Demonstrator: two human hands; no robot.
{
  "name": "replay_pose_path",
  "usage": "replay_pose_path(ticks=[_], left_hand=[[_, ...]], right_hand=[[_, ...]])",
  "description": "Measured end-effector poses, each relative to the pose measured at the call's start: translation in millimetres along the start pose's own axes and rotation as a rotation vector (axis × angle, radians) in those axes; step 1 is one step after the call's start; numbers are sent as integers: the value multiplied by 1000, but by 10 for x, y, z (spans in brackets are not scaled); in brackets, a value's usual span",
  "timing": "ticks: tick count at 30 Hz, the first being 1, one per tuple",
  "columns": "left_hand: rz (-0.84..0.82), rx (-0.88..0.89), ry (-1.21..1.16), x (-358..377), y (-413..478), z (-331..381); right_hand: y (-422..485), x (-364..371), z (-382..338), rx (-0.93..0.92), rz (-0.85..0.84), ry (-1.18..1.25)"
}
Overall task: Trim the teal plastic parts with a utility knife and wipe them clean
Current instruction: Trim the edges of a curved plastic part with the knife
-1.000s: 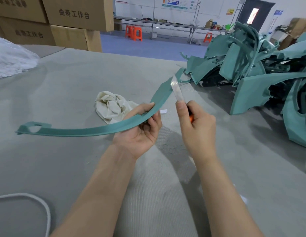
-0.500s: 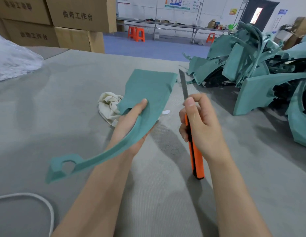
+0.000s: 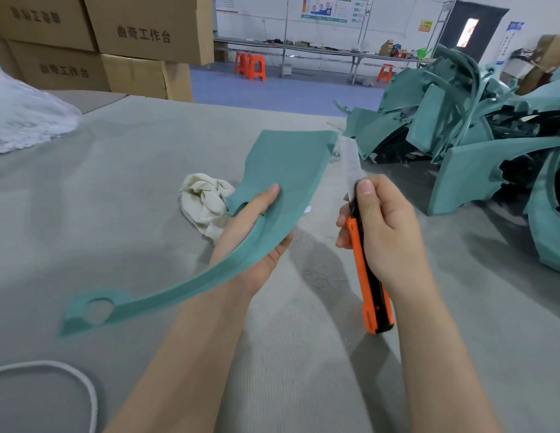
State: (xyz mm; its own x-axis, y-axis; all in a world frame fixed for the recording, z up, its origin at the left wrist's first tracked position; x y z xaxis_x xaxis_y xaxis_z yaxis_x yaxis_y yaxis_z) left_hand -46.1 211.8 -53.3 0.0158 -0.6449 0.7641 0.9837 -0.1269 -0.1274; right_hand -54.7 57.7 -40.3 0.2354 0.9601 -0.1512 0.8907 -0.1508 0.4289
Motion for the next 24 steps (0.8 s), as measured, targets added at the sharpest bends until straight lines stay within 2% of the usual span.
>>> replay_pose_path(ticks=[5,12,24], left_hand=[[15,-18,52,-5,5,-5],[-43,-52,47,-5,6,14],[-47,-143,-57,-2,28,-8]], right_hand=[[-23,41,1,-56,93,-80],[-36,100,64,-64,32,-116],[-43,127,71,-82,-70,-116]])
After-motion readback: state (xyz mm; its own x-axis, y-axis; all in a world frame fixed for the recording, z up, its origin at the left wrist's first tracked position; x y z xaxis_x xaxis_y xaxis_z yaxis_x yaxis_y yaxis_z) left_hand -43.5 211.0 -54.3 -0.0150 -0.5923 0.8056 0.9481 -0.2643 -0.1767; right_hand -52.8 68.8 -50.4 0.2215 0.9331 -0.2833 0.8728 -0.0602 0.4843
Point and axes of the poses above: each hand's wrist, its own y-axis towards the middle knuckle, its own x-axis out of the palm, z = x × y, the point moved 2 cm from there along y, towards the middle knuckle, and after that the axes turned 1 degree about z, right-handed, at the moved point
